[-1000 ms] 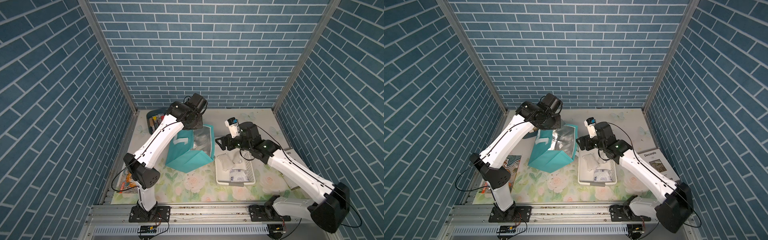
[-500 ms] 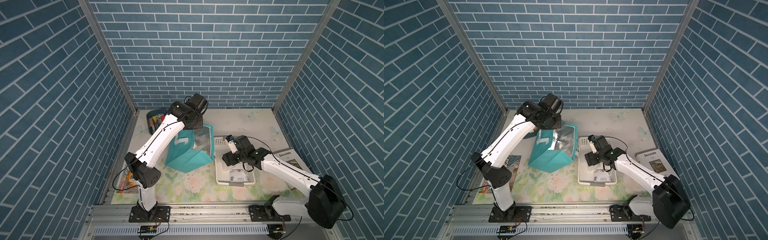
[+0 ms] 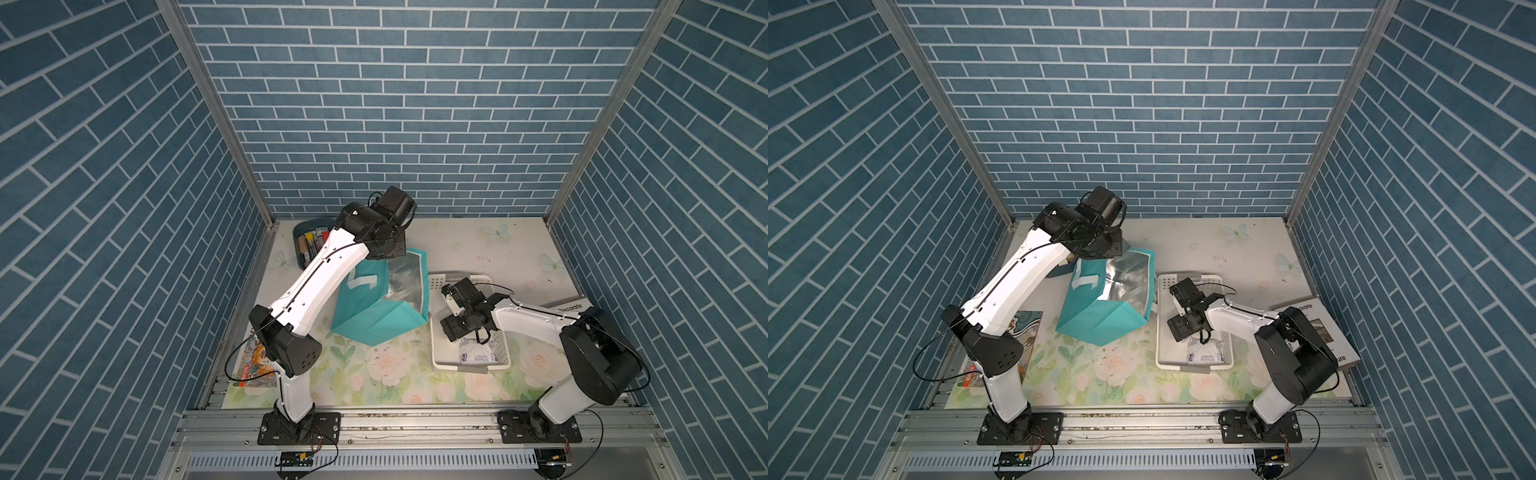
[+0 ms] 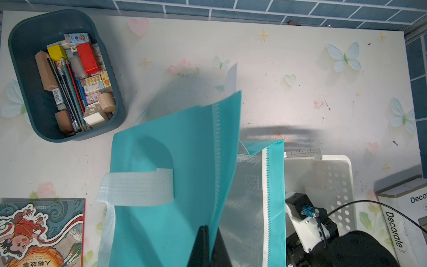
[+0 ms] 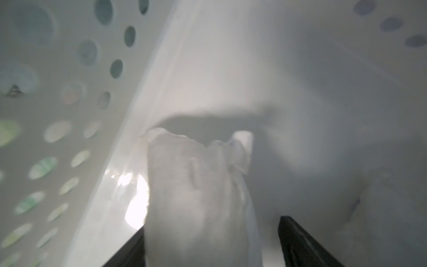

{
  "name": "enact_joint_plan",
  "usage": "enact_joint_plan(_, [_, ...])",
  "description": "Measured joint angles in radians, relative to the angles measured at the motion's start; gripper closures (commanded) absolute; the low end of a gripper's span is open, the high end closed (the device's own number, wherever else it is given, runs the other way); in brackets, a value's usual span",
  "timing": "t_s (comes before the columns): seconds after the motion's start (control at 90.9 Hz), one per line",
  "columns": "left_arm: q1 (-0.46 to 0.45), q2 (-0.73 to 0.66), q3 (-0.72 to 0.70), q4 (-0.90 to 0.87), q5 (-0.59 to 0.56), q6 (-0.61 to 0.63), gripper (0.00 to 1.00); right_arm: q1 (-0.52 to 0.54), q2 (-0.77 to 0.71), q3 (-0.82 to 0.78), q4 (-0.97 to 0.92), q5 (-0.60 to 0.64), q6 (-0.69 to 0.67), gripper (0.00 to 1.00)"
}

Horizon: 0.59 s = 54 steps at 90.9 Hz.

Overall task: Place the ice pack in the delivery bag
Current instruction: Pick up the ice pack from the bin.

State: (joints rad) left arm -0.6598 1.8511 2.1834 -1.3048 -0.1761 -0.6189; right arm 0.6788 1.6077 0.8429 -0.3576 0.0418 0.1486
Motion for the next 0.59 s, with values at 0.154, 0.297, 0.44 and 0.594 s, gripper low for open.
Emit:
enact_joint_plan(0.154, [0.000, -0.001, -0.003, 0.000, -0.003, -0.002, 1.00, 0.000, 0.034, 0.028, 0.026, 0.011, 0.002, 0.20])
enact_joint_plan(0.297, [0.000, -0.001, -0.003, 0.000, -0.003, -0.002, 1.00, 0.000, 0.055, 0.041, 0.053, 0.010, 0.008, 0.31])
enact_joint_plan(0.44, [0.000, -0.001, -0.003, 0.000, -0.003, -0.002, 1.00, 0.001, 0.056, 0.041, 0.063, 0.010, 0.010, 0.46])
enact_joint_plan(0.594, [0.000, -0.001, -0.003, 0.000, -0.003, -0.002, 1.00, 0.001, 0.045, 0.040, 0.058, 0.008, 0.010, 0.69])
